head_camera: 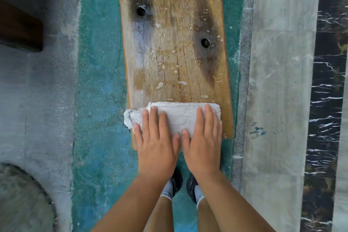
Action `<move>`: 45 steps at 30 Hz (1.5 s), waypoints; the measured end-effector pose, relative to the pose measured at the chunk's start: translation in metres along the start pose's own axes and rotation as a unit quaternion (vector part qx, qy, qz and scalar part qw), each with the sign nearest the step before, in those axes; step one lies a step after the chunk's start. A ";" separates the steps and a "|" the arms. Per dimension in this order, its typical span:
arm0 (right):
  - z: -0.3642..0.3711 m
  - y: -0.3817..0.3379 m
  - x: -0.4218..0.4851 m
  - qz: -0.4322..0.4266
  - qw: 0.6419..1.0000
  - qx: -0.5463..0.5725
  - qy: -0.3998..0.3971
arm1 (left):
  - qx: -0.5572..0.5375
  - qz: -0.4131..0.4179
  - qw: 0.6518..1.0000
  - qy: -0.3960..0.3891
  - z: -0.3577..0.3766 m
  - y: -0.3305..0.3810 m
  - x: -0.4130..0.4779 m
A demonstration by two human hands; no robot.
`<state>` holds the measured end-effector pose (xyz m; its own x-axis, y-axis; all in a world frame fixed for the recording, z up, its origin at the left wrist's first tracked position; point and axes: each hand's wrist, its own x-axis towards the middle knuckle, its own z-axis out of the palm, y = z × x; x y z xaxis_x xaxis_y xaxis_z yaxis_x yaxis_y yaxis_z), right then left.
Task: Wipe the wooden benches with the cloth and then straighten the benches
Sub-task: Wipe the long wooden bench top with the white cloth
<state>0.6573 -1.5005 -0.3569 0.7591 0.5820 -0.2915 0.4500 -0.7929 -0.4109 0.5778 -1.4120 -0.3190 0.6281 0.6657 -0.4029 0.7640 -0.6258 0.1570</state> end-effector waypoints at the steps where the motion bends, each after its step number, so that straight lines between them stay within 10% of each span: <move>1: 0.005 0.000 0.001 0.005 1.000 -0.025 -0.005 | 0.001 0.000 1.000 0.002 0.005 -0.002 0.000; 45: -0.058 -0.032 0.377 -0.077 0.995 -0.061 0.003 | 0.050 0.048 0.995 0.075 -0.082 0.038 0.360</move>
<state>0.9561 -1.2658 -0.4037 0.6796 0.6975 -0.2273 0.6146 -0.7105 -0.3426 0.8451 -1.1631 -0.3841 0.7180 0.6496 -0.2499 0.6858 -0.7216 0.0949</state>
